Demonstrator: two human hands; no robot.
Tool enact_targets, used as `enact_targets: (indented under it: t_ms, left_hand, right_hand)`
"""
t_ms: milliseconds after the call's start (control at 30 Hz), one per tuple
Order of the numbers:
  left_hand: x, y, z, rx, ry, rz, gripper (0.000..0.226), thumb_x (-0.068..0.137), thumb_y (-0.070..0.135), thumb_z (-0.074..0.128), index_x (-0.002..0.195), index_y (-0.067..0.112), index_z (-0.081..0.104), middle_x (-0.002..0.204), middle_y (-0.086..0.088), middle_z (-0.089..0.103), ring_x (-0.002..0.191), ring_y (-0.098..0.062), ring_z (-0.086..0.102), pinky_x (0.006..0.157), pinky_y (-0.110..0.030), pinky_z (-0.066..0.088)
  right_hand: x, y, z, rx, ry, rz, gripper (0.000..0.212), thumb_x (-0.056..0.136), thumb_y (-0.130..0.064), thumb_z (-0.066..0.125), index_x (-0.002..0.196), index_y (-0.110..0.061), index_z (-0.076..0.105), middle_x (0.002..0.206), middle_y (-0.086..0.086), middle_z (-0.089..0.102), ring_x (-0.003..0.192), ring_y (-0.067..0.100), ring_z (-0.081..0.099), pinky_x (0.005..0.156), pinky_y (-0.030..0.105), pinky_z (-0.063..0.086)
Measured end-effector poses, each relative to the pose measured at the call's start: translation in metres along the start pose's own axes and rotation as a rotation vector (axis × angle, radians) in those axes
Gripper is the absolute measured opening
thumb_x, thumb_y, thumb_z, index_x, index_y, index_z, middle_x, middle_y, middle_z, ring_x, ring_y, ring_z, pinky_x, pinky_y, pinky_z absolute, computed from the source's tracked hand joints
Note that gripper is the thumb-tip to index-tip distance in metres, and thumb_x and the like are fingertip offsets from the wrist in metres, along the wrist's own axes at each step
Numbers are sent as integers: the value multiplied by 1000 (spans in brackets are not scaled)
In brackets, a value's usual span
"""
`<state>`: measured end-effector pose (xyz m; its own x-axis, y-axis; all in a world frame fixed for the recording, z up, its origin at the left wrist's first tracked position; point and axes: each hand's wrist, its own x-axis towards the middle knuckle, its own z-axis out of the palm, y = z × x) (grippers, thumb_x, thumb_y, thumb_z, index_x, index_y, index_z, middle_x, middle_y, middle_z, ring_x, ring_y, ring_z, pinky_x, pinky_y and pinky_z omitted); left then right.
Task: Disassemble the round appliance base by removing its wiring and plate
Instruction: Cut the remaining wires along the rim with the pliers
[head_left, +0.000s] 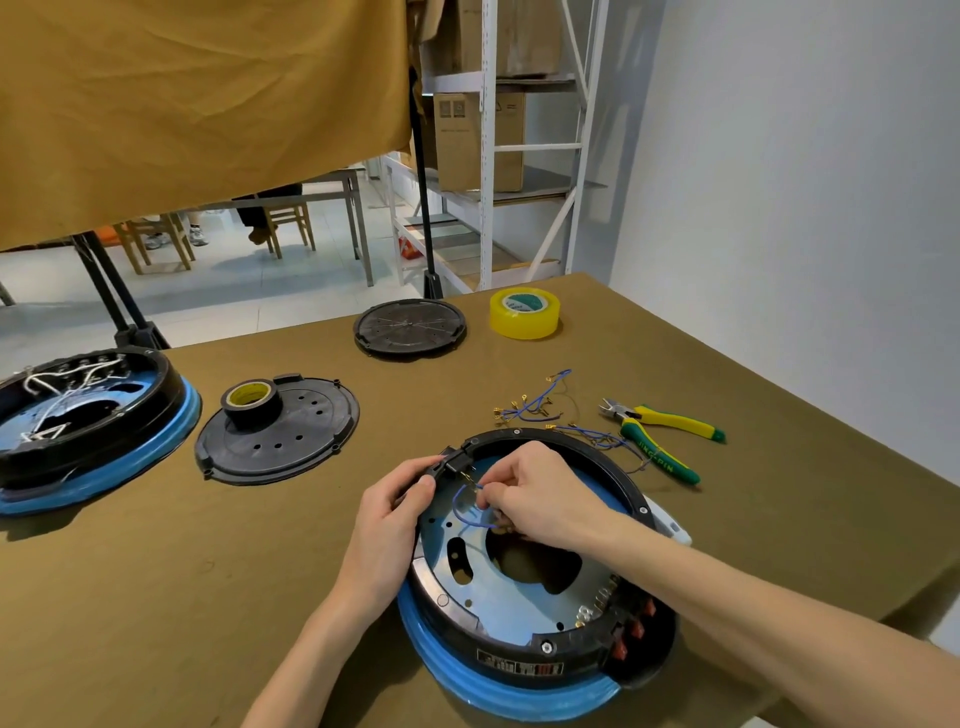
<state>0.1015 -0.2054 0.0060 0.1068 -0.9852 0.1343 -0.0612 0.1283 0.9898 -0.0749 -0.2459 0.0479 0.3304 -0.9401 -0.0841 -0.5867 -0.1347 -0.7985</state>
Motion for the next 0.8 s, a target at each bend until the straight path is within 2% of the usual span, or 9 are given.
enact_targets:
  t_ms: [133, 200, 333, 433, 567, 633, 700, 800]
  left_hand:
    - [-1, 0, -1, 4, -8, -12, 28, 105, 4, 49, 114, 18, 72, 102, 7, 78, 93, -9, 73, 71, -15, 53]
    - [-2, 1, -1, 6, -10, 1, 29, 105, 4, 49, 113, 19, 72, 102, 8, 78, 92, -8, 73, 71, -14, 53]
    - [0, 0, -1, 10, -9, -10, 29, 105, 5, 50, 114, 21, 72, 103, 10, 78, 93, -7, 73, 71, -15, 53]
    - [-1, 1, -1, 5, -11, -11, 29, 105, 5, 50, 114, 20, 72, 103, 9, 78, 93, -8, 73, 72, -15, 53]
    - [0, 0, -1, 16, -6, -10, 28, 105, 6, 51, 115, 19, 72, 103, 10, 78, 94, -8, 73, 72, -15, 53]
    - [-1, -1, -2, 20, -4, -26, 27, 105, 7, 51, 117, 19, 72, 104, 9, 78, 95, -9, 73, 73, -16, 54]
    - [-1, 0, -3, 21, -15, -15, 28, 105, 6, 50, 117, 19, 72, 104, 8, 78, 95, -9, 73, 73, -16, 54]
    - [0, -1, -3, 31, -11, -9, 28, 105, 7, 50, 117, 20, 72, 104, 8, 78, 95, -9, 73, 73, -17, 54]
  right_hand:
    - [0, 0, 1, -53, 10, 2, 34, 89, -4, 54, 64, -20, 71, 64, 9, 70, 58, 20, 57, 61, 38, 54]
    - [-2, 0, 2, -58, 19, -23, 32, 90, -6, 54, 66, -19, 72, 64, 10, 70, 55, 16, 56, 59, 34, 51]
    - [0, 2, 0, -20, 16, 19, 34, 89, -3, 54, 63, -19, 71, 52, -3, 62, 51, 11, 54, 59, 27, 48]
    - [-2, 2, 1, -25, 24, -17, 32, 91, -5, 54, 68, -18, 72, 59, 13, 66, 55, 19, 53, 59, 30, 47]
    - [-1, 3, 1, -24, 33, -25, 32, 93, -6, 54, 70, -16, 74, 60, 3, 68, 57, 21, 56, 60, 33, 50]
    - [-1, 4, 3, -73, 25, -38, 30, 92, -6, 53, 72, -13, 75, 64, 8, 70, 57, 20, 56, 60, 34, 51]
    - [-3, 5, 3, -58, 31, -71, 29, 93, -7, 54, 74, -11, 76, 61, 12, 67, 54, 18, 51, 57, 30, 45]
    - [0, 7, 1, -17, 45, -69, 29, 94, -7, 54, 77, -11, 77, 70, 17, 72, 58, 23, 56, 60, 30, 47]
